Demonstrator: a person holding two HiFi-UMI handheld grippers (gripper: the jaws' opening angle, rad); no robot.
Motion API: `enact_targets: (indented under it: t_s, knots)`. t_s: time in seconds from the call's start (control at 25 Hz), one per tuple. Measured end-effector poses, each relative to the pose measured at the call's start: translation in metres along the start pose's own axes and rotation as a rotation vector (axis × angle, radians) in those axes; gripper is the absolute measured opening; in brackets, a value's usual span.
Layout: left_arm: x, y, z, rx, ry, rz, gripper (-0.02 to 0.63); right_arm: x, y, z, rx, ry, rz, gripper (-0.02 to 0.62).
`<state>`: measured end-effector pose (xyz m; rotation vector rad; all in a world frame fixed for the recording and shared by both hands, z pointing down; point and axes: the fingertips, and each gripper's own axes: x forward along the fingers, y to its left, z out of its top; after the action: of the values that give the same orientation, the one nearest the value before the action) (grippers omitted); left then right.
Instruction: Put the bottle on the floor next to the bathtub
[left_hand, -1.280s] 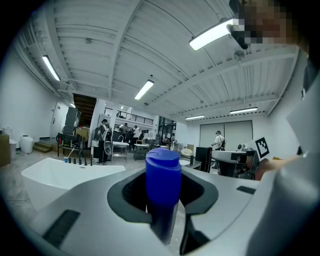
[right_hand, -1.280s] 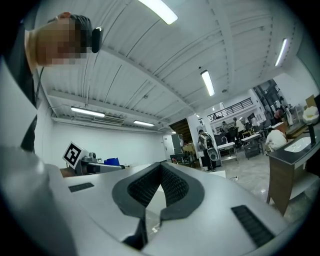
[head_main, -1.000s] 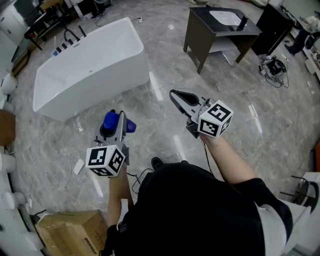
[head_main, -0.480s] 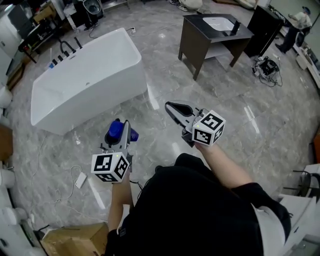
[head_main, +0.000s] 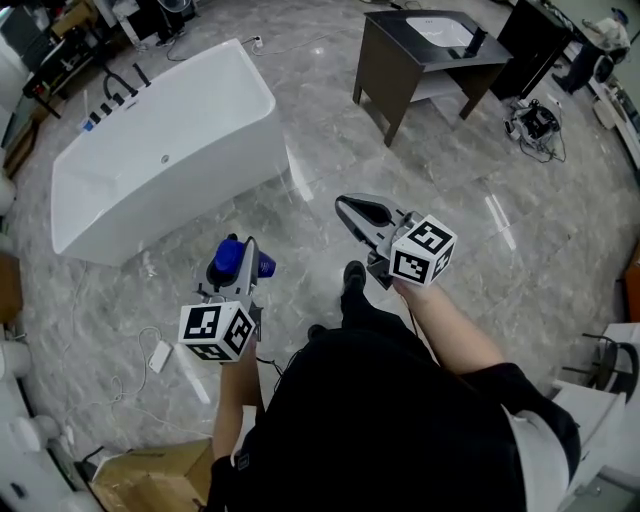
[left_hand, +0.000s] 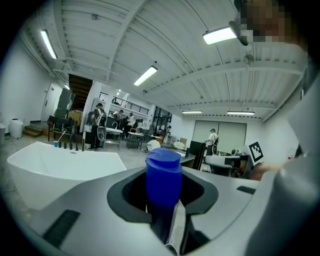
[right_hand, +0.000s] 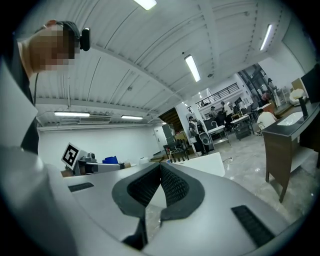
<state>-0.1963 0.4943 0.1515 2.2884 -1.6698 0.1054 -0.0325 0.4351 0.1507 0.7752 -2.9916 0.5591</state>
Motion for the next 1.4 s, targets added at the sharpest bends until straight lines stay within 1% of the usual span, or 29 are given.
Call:
enact_targets:
  t_s: [0.28,0.56,0.72,0.88,1.0,1.16,1.4]
  knots:
    - [0.080,0.016,0.025,0.000,0.000,0.033,0.143,0.033,-0.079,0.027,0.029,0.010,0.024,0.028]
    - [0.164,0.018,0.044,0.001,0.018,0.042,0.143,0.059,-0.158,0.050,0.048,0.037,0.049,0.028]
    - [0.206,0.012,0.047,-0.009,0.033,0.048,0.143,0.061,-0.195,0.058,0.062,0.048,0.062,0.029]
    - [0.242,-0.003,0.051,0.011,0.049,0.020,0.143,0.056,-0.230,0.061,0.073,0.057,0.057,0.028]
    - [0.263,-0.009,0.052,0.022,0.055,0.001,0.143,0.054,-0.248,0.060,0.086,0.058,0.047,0.028]
    - [0.280,-0.010,0.044,0.005,0.072,-0.010,0.143,0.051,-0.263,0.055,0.107,0.066,0.034,0.029]
    - [0.315,0.007,0.036,-0.016,0.099,-0.018,0.143,0.064,-0.290,0.054,0.117,0.090,0.008,0.029]
